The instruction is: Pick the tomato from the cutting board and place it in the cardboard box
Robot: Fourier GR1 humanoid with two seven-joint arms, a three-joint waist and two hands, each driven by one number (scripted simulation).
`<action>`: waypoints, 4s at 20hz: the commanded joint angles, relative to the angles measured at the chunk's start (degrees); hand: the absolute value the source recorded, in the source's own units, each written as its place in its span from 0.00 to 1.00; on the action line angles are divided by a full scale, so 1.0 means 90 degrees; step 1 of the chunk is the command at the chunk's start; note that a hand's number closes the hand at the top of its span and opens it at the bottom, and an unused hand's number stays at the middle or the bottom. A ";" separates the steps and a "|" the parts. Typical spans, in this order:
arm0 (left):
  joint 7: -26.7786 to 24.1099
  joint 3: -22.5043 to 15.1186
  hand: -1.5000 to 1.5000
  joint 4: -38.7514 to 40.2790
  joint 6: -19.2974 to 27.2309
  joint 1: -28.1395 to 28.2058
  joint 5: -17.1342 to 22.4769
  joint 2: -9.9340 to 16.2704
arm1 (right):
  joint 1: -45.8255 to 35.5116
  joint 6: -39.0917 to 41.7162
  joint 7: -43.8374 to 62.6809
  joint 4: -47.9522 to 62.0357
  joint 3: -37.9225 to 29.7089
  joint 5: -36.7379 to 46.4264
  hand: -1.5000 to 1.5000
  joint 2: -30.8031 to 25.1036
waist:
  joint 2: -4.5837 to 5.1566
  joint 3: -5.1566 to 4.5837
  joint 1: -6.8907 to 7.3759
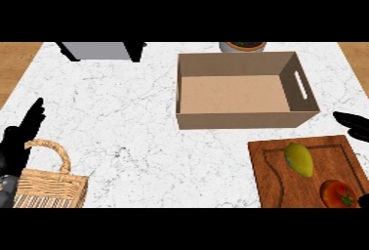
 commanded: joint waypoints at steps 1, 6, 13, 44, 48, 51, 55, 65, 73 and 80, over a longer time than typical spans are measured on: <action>-0.0051 0.0024 0.50 0.0040 0.0292 -0.0074 -0.0371 0.0170 | 0.0119 0.0097 -0.1856 0.0209 0.0382 0.1249 0.00 -0.0601 | 0.0000 -0.0053 -0.0024; -0.0108 0.0018 0.50 0.0097 0.0310 -0.0202 -0.0565 -0.0144 | 0.0179 -0.1367 -0.2301 0.0874 0.1068 0.2784 0.00 -0.0909 | 0.0038 -0.0076 0.0025; 0.0085 0.0098 0.50 0.0236 0.0358 -0.0419 -0.0952 -0.0467 | -0.0142 -0.2318 -0.2645 0.2018 0.1829 0.3824 0.00 -0.0624 | 0.0000 -0.0094 -0.0039; -0.0372 -0.0086 0.50 0.0488 0.0750 -0.0144 -0.0640 -0.0339 | -0.0415 -0.3184 -0.2538 0.2188 0.2641 0.4401 0.00 -0.0478 | -0.0037 -0.0116 -0.0213; 0.0068 -0.0164 0.50 -0.0139 0.0730 0.0125 -0.0626 -0.0127 | -0.0231 -0.3381 -0.2073 0.2401 0.2561 0.4589 0.00 -0.0264 | -0.0056 -0.0111 -0.0161; -0.0083 -0.0126 0.50 0.0164 0.0716 -0.0011 -0.0686 -0.0212 | 0.0065 -0.3605 -0.1760 0.2230 0.2753 0.4909 0.00 -0.0008 | -0.0051 -0.0114 -0.0203; 0.0195 -0.0020 0.50 0.0047 0.0550 -0.0280 -0.0617 0.0008 | -0.0498 -0.3777 -0.1786 0.2776 0.2592 0.4968 1.00 0.0563 | -0.0037 -0.0108 -0.0138; -0.0075 -0.0089 0.50 0.0226 0.0470 -0.0152 -0.0426 0.0050 | -0.0548 -0.4511 -0.2271 0.2503 0.1792 0.4157 1.00 0.0820 | -0.0043 -0.0108 -0.0169; -0.0231 0.0169 0.50 0.0233 0.0674 0.0428 0.0054 0.0444 | 0.0831 -0.4631 0.2484 0.3423 -0.0009 0.3101 1.00 0.1578 | -0.0121 -0.0171 -0.1149; -0.0331 0.0055 0.50 0.0017 0.0743 0.0623 0.0284 0.0630 | 0.0829 -0.5952 0.5371 0.2338 -0.0634 0.3560 1.00 0.2205 | -0.0155 -0.0205 -0.0778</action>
